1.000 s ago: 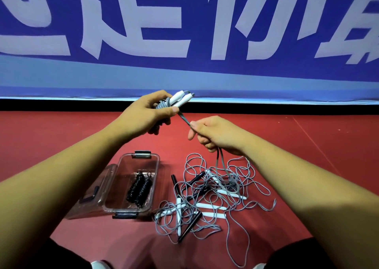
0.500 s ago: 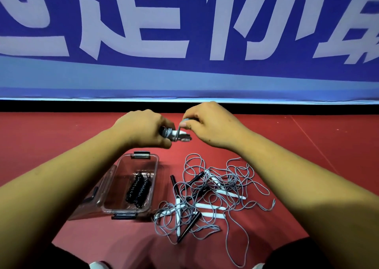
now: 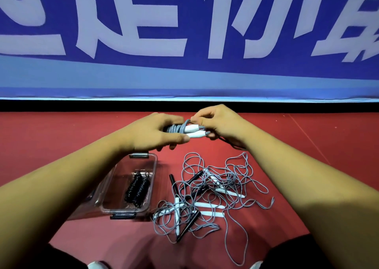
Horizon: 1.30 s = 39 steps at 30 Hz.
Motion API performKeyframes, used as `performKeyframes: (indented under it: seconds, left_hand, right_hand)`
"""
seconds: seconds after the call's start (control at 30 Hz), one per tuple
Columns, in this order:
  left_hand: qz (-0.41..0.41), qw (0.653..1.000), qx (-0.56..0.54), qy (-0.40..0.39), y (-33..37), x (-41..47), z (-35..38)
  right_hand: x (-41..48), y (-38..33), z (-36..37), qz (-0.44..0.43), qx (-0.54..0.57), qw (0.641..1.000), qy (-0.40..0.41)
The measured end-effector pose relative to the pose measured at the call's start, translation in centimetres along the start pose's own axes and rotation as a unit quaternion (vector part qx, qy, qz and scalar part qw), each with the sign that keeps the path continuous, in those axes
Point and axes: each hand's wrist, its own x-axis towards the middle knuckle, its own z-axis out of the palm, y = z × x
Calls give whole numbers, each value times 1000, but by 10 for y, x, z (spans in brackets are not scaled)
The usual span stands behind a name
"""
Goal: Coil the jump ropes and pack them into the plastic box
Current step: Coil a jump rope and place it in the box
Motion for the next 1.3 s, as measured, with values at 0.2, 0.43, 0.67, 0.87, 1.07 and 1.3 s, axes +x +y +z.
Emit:
performKeyframes:
  seconds: [0.2, 0.43, 0.67, 0.87, 1.07, 1.3]
  left_hand:
    - [-17, 989, -127, 76, 1, -1, -7]
    - [-104, 978, -8, 183, -22, 8, -19]
    - [-140, 920, 333, 155, -25, 10, -6]
    - [-90, 939, 328, 51, -7, 6, 1]
    - [-32, 967, 250, 29, 3, 5, 8]
    - [-7, 987, 159, 29, 3, 1, 9]
  right_hand:
    - [0, 16, 4, 116, 33, 985, -127]
    - [-6, -10, 12, -14, -258, 964, -65]
    - [-7, -29, 23, -93, -415, 903, -59]
    - [-7, -35, 10, -120, -379, 918, 5]
    - [-4, -32, 5, -122, -311, 941, 43]
    - [-5, -24, -6, -75, -202, 976, 37]
